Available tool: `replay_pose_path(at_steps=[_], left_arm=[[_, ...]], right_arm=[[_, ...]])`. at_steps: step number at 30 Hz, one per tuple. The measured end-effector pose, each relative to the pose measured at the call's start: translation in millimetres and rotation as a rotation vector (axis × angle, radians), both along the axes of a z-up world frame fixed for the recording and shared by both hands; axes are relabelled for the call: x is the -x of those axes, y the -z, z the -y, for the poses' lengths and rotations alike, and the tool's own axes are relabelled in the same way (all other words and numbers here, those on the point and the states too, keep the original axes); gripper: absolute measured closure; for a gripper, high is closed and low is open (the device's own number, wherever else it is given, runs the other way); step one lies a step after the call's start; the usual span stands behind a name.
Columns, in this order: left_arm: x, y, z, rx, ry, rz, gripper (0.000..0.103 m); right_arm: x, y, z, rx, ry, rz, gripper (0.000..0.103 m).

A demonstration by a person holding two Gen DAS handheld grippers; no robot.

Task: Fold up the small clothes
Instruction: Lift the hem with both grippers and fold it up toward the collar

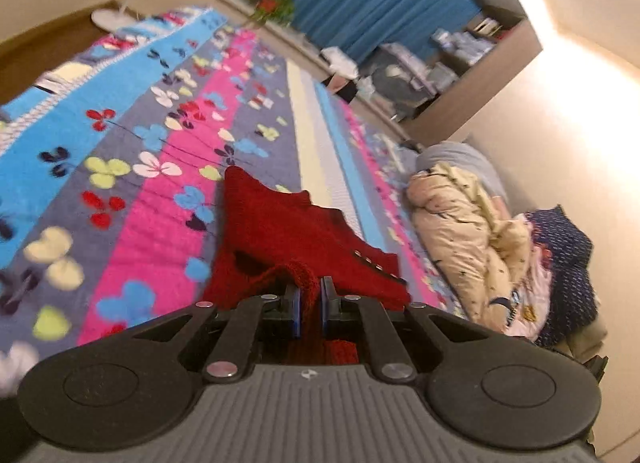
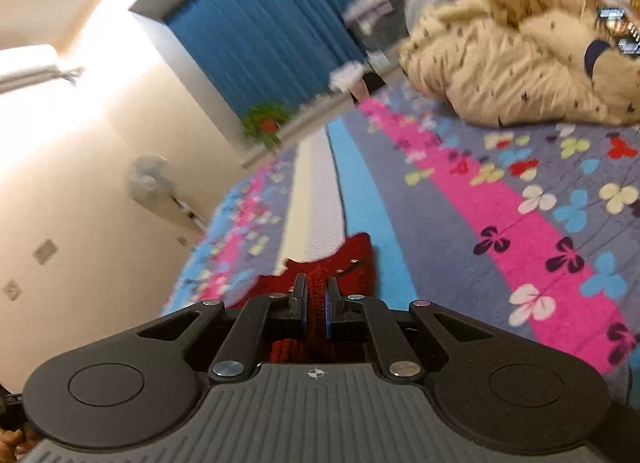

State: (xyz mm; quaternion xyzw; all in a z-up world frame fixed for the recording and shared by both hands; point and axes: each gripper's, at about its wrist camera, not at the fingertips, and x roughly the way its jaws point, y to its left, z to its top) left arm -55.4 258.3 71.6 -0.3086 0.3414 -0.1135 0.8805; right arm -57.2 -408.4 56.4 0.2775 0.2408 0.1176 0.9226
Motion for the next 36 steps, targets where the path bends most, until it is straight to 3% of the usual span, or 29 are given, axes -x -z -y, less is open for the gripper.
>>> replay_pose_path(at_steps=[3,5,6,8,9,11,13,14,15,17,19,22,24,25,28,29,30,31,32,33,36], left_arm=[[-85,20,2,-0.069,0.000,-0.065,0.093],[-142,45,-8,-0.043,-0.043,-0.139,0.093],[-168,62,-15,-0.025,-0.069,-0.167,0.087],[-198,93,-32,0.015,-0.165,-0.252,0.083],[-202,103,-39,0.001,-0.211,-0.279,0.080],[-199,106,-49,-0.021,-0.245,-0.288,0.080],[-191,102,-58,0.045,-0.231,-0.225,0.061],[-189,101,-58,0.053,-0.210,-0.210,0.056],[-190,100,-56,0.041,-0.181,-0.207,0.053],[-197,103,-49,-0.003,-0.129,-0.224,0.053],[-205,107,-39,-0.040,-0.086,-0.247,0.047],[-213,113,-20,-0.099,-0.020,-0.268,0.037],[-220,122,-8,-0.143,0.007,-0.283,0.036],[-222,125,-3,-0.162,0.016,-0.290,0.036],[-229,136,7,-0.209,0.030,-0.297,0.036],[-230,137,8,-0.210,0.034,-0.286,0.037],[-230,136,9,-0.206,0.041,-0.273,0.041],[-231,135,11,-0.205,0.052,-0.261,0.053],[-230,134,12,-0.215,0.069,-0.243,0.063],[-231,131,15,-0.223,0.084,-0.223,0.089],[-222,105,17,-0.300,0.050,-0.083,0.090]], right_arm=[[-85,24,-1,-0.011,0.041,-0.149,0.096],[-148,42,-3,0.015,0.069,-0.225,0.096],[-175,53,-5,0.019,0.081,-0.264,0.095],[-219,79,-5,0.012,0.093,-0.330,0.094],[-232,92,-1,0.015,0.165,-0.368,0.089],[-233,111,10,-0.019,0.262,-0.357,0.084],[-231,120,19,-0.076,0.285,-0.424,0.082],[-227,117,23,-0.136,0.271,-0.356,0.082],[-226,110,22,-0.128,0.244,-0.300,0.082],[-230,104,7,-0.003,0.190,-0.263,0.078],[-239,112,-3,0.039,0.116,-0.324,0.067],[-247,122,-15,0.008,-0.015,-0.363,0.056],[-251,124,-26,0.092,-0.033,-0.381,0.036],[-254,127,-31,0.127,-0.029,-0.407,0.034],[-258,140,-36,0.144,-0.043,-0.469,0.036],[-259,141,-40,0.148,-0.052,-0.468,0.045],[-258,140,-40,0.152,-0.061,-0.455,0.069],[-256,135,-44,0.157,-0.070,-0.432,0.086],[-254,131,-47,0.159,-0.075,-0.408,0.096],[-252,125,-48,0.161,-0.082,-0.371,0.097],[-248,95,-38,0.147,-0.011,-0.198,0.099]])
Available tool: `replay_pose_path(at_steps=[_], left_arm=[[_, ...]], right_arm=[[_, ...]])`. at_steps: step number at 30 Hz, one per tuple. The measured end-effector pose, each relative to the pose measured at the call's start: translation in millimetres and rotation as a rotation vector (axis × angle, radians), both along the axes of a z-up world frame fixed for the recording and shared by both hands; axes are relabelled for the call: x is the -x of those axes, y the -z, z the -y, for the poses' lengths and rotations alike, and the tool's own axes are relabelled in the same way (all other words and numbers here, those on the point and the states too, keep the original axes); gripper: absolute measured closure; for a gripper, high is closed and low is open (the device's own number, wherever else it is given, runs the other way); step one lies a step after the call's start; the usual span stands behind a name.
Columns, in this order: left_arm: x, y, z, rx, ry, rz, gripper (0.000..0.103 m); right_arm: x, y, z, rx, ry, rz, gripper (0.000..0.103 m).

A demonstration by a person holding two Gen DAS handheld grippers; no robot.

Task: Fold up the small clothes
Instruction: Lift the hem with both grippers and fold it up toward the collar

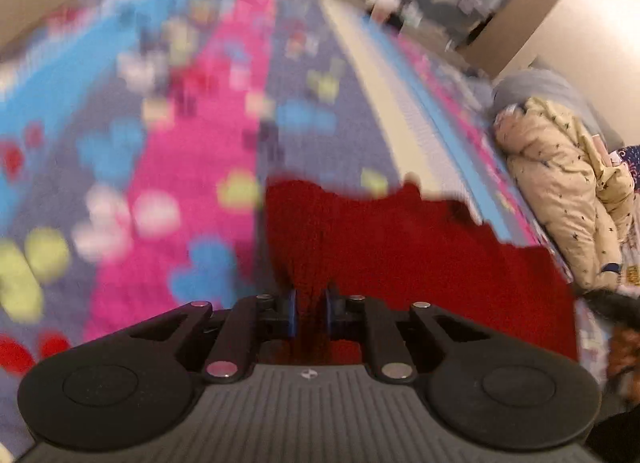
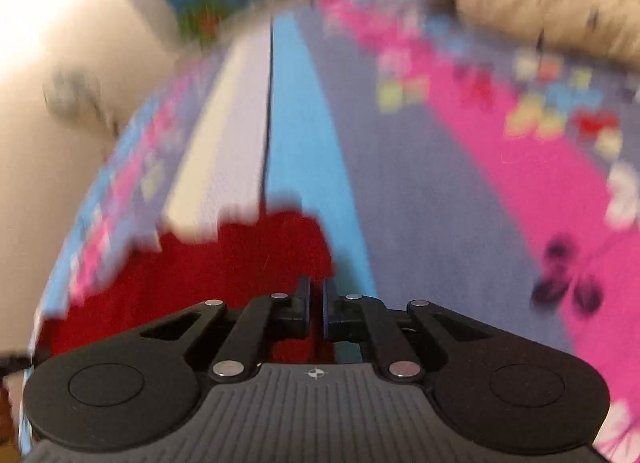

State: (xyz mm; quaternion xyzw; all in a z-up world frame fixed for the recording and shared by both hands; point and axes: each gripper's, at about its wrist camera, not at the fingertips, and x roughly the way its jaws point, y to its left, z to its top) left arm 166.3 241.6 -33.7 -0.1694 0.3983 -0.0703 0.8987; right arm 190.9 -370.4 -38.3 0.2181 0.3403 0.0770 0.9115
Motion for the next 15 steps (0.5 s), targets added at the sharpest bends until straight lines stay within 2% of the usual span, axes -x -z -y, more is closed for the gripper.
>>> replay_pose_path(at_steps=[2,4,6,8,11,13,15], left_arm=[[11,-22,-2,-0.031,-0.049,0.151,0.090],[16,-34,4,-0.078,-0.074,0.272,0.090],[14,-34,9,-0.117,-0.091,0.304,0.089],[3,-25,9,-0.146,-0.113,0.265,0.089],[-21,3,5,-0.171,-0.120,0.121,0.089],[-35,28,4,-0.179,-0.109,-0.006,0.087],[-36,33,3,-0.175,-0.109,-0.019,0.087]], right_arm=[[13,-22,11,-0.080,0.054,0.167,0.100],[18,-34,4,-0.027,0.080,0.268,0.100],[15,-36,-6,0.068,0.119,0.298,0.100],[7,-33,-10,0.092,0.137,0.304,0.100],[-18,-10,-23,0.188,0.098,0.203,0.100],[-42,20,-29,0.264,0.060,0.021,0.100],[-56,49,-27,0.271,0.070,-0.159,0.103]])
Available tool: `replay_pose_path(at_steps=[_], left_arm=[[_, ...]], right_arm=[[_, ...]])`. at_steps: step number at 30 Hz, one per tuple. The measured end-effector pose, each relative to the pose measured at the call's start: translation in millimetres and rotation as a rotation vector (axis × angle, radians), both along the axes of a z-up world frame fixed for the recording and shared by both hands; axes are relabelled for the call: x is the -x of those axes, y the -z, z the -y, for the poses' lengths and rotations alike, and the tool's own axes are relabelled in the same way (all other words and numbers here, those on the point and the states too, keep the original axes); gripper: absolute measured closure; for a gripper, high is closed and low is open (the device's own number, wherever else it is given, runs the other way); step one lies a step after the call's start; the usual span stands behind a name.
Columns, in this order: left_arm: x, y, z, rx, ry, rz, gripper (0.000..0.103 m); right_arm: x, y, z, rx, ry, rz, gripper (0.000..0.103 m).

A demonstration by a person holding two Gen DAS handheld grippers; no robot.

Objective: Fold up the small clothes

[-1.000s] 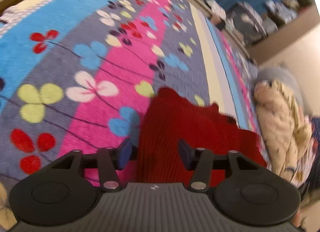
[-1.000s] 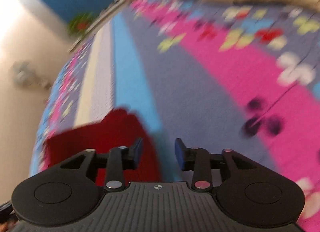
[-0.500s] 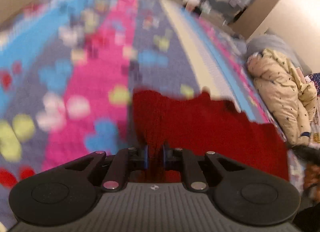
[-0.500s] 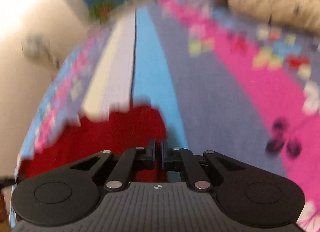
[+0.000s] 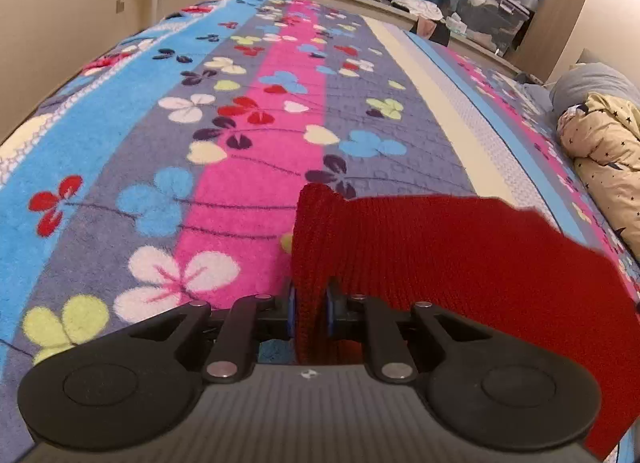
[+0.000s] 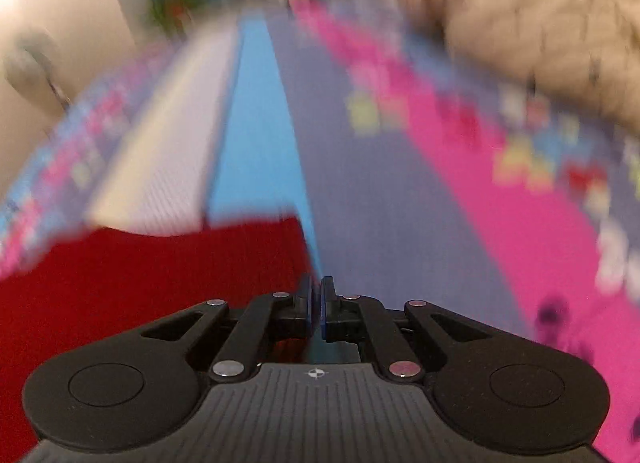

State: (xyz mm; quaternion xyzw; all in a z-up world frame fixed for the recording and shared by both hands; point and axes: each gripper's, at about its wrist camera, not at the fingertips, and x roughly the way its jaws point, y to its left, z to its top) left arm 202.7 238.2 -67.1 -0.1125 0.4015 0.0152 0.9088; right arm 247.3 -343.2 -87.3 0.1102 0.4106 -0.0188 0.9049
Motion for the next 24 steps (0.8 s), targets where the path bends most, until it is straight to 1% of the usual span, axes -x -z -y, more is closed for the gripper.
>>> replay_pose_path(at_steps=[1,2,3,4,5,7,8,9,10,11,12,14,15,18,20,22,24], left_arm=[[1,-2,-2,0.016,-0.005,0.009,0.083],[2,-4,-6,0.042,-0.019,0.009,0.081],[3,-6,-10,0.076,-0.038,0.002,0.064],[5,-7,-15,0.114,-0.051,-0.004,0.050],[7,-9,-19,0.147,-0.056,-0.003,0.048],[13,-13,-26,0.200,-0.066,-0.016,0.045],[17,-16,-28,0.225,-0.070,-0.020,0.043],[22,-20,-31,0.254,-0.074,-0.027,0.038],[27,-23,-31,0.279,-0.078,-0.035,0.033],[31,-24,-33,0.307,-0.082,-0.052,0.031],[38,-25,-35,0.339,-0.086,-0.077,0.030],[49,-23,-37,0.389,-0.085,-0.123,0.029],[55,-22,-37,0.401,-0.081,-0.146,0.028],[76,-22,-37,0.399,-0.077,-0.181,0.028],[93,-21,-37,0.402,-0.087,-0.190,0.028],[105,-20,-37,0.399,-0.084,-0.202,0.028],[115,-19,-33,0.366,-0.067,-0.219,0.029]], right_arm=[[-1,5,3,0.009,0.034,-0.030,0.103],[0,6,8,-0.014,0.056,-0.032,0.103],[3,4,15,-0.051,0.080,-0.013,0.103],[5,0,20,-0.074,0.098,0.010,0.103],[9,-5,24,-0.098,0.103,0.033,0.099],[20,-12,33,-0.176,0.082,0.078,0.099],[27,-15,35,-0.219,0.062,0.085,0.096],[35,-17,36,-0.257,0.044,0.087,0.085],[41,-19,37,-0.274,0.035,0.082,0.078],[48,-20,37,-0.278,0.030,0.072,0.061],[53,-22,32,-0.277,0.027,0.058,0.050],[61,-21,28,-0.284,-0.010,0.016,0.046],[65,-18,25,-0.292,-0.042,-0.014,0.046],[75,-13,16,-0.276,-0.108,-0.075,0.044],[86,-15,14,-0.254,-0.116,-0.081,0.044],[99,-17,14,-0.264,-0.109,-0.091,0.044],[110,-17,14,-0.277,-0.115,-0.100,0.045]])
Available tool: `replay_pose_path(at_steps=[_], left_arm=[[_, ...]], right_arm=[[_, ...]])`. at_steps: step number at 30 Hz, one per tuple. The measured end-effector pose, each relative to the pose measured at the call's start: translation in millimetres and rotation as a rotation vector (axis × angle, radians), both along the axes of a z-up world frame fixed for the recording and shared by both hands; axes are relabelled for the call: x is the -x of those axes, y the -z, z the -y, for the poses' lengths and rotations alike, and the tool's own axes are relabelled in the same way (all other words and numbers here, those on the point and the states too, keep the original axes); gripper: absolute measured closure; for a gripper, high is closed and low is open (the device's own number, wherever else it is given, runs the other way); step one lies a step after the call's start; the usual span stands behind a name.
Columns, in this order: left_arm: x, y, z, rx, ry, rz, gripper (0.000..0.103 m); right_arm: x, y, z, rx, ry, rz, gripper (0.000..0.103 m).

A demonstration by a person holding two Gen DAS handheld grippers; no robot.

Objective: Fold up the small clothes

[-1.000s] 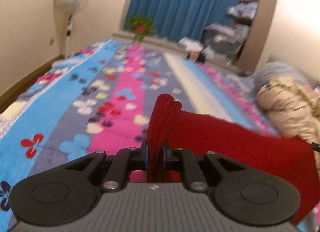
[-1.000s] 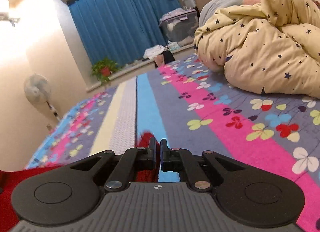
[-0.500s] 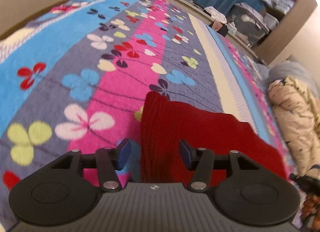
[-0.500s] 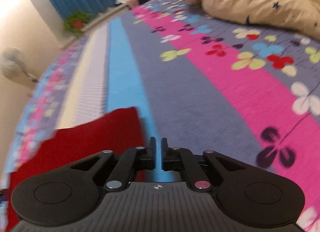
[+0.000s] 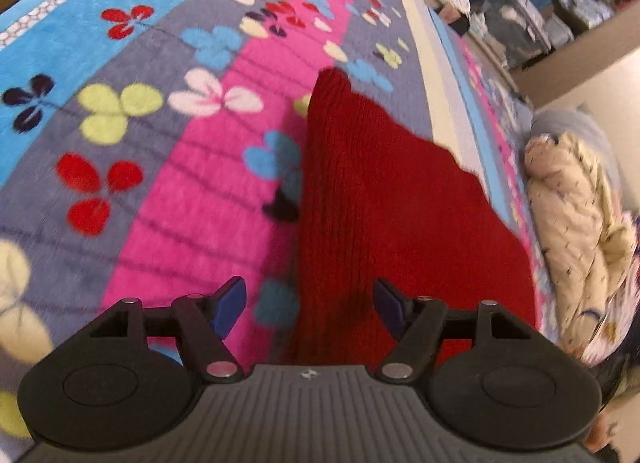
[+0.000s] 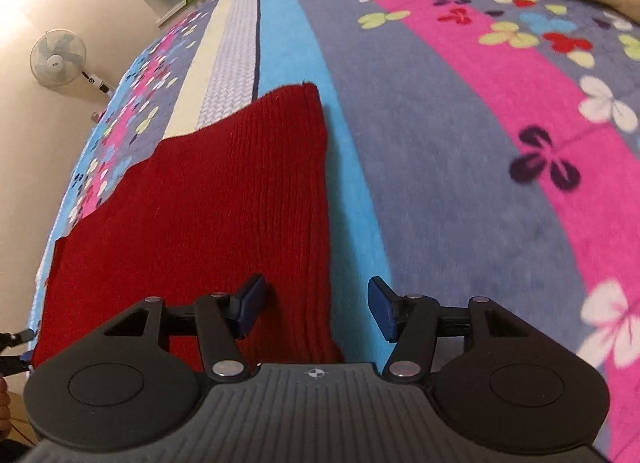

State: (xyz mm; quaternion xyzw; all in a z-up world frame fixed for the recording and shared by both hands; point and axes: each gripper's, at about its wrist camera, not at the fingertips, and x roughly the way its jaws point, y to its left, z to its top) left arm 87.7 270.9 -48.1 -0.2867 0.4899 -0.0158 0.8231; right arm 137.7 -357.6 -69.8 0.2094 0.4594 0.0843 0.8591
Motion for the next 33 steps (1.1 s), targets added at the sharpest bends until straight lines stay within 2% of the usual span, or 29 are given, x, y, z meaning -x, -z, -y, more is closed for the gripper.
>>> replay_pose_path(at_steps=[1,2,3,4,6,9,11,12,14,15,16,17,19,21,23,25,28,30,32,33], left_arm=[[4,0,4,-0.021,0.021,-0.006,0.030],[8,1,7,-0.039,0.038,-0.008,0.034],[10,2,9,-0.053,0.053,-0.005,0.054],[12,2,11,-0.046,0.072,0.003,0.089],[16,-6,13,-0.052,0.073,0.047,0.089],[34,-28,5,-0.015,0.037,0.168,0.090],[41,-31,4,-0.032,0.027,0.171,0.090],[39,-24,4,-0.050,0.025,0.121,0.089],[30,-5,6,-0.078,0.026,-0.002,0.087],[26,2,9,-0.110,0.034,-0.051,0.077],[23,4,11,-0.133,0.038,-0.067,0.069],[23,2,12,-0.147,0.032,-0.051,0.068],[26,-11,10,-0.156,0.002,0.021,0.062],[31,-26,12,-0.205,-0.015,0.108,0.057],[32,-39,18,-0.226,0.004,0.190,0.057],[30,-47,29,-0.207,0.049,0.252,0.057],[26,-48,49,-0.224,0.131,0.280,0.056],[19,-37,61,-0.293,0.165,0.218,0.056],[7,-10,67,-0.394,0.174,0.034,0.054],[2,4,65,-0.403,0.162,-0.051,0.042]], right_arm=[[3,1,-2,0.001,-0.011,0.000,0.045],[7,0,-4,0.006,-0.025,0.002,0.053],[11,-1,-6,0.005,-0.042,0.013,0.075],[16,-3,-7,0.004,-0.054,0.026,0.086],[23,-12,-8,0.022,-0.046,0.082,0.091],[43,-37,7,-0.075,0.025,0.237,0.092],[54,-44,11,-0.100,0.047,0.276,0.092],[54,-38,11,-0.068,0.052,0.244,0.092],[41,-16,6,0.003,0.048,0.098,0.091],[33,-1,4,0.019,0.037,0.007,0.090],[29,6,1,0.046,0.031,-0.028,0.089],[28,5,-2,0.072,0.026,-0.020,0.085],[34,-7,-6,0.135,0.039,0.053,0.078],[44,-22,-7,0.183,0.077,0.129,0.066],[51,-33,-8,0.199,0.090,0.224,0.065],[58,-39,-13,0.185,0.039,0.306,0.065],[61,-37,-31,0.219,-0.090,0.339,0.066],[54,-23,-43,0.286,-0.138,0.261,0.065],[43,1,-49,0.370,-0.169,0.108,0.065],[41,7,-50,0.406,-0.166,0.075,0.059]])
